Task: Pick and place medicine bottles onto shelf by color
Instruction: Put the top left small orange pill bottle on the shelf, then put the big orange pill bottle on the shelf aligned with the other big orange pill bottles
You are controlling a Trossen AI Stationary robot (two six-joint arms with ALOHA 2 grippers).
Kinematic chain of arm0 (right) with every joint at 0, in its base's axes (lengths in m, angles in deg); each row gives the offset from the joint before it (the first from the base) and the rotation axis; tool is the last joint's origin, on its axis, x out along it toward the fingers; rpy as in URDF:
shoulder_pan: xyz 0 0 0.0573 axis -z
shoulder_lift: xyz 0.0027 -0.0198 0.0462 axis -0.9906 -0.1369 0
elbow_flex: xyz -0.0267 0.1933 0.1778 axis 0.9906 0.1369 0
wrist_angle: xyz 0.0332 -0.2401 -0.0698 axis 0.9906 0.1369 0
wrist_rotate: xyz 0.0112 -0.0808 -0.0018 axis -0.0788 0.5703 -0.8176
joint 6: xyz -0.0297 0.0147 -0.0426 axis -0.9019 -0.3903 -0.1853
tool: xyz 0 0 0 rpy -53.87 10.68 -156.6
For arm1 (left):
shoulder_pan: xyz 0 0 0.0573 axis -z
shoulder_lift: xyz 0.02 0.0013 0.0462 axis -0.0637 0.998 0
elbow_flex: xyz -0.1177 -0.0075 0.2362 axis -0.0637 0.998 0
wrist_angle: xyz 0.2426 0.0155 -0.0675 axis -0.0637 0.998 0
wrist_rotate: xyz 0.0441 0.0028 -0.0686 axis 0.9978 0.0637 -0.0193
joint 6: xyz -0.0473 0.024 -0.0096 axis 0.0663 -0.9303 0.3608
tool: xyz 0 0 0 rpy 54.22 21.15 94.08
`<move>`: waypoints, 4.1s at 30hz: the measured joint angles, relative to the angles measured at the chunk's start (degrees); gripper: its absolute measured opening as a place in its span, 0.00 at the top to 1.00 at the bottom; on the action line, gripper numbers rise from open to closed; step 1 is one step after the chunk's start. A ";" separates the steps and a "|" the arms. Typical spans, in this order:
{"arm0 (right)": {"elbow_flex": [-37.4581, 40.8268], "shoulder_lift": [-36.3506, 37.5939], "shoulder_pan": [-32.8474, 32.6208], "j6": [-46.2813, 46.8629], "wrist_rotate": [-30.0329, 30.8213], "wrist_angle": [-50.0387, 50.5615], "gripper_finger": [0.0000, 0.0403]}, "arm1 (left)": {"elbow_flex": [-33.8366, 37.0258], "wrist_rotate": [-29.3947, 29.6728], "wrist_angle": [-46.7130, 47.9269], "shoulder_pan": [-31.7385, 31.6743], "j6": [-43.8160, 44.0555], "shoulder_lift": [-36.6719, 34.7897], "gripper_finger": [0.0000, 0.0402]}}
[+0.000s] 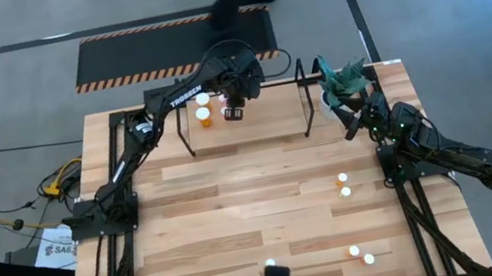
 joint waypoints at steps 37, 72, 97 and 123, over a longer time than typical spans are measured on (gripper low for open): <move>0.00 0.00 -0.02 0.00 0.00 0.00 0.38 | 1.49 -0.68 -0.52 -1.08 0.90 -0.07 0.72; 0.00 0.00 -0.02 0.00 0.00 0.00 0.38 | 1.66 -1.32 0.26 -1.10 3.46 -0.07 0.72; 0.00 -0.01 0.00 0.00 0.00 0.00 0.38 | 1.68 -1.25 0.26 -1.21 3.47 -0.07 0.65; 0.00 0.00 0.00 0.00 -0.01 0.00 0.38 | -0.42 -0.06 0.94 -1.05 8.16 -1.46 0.47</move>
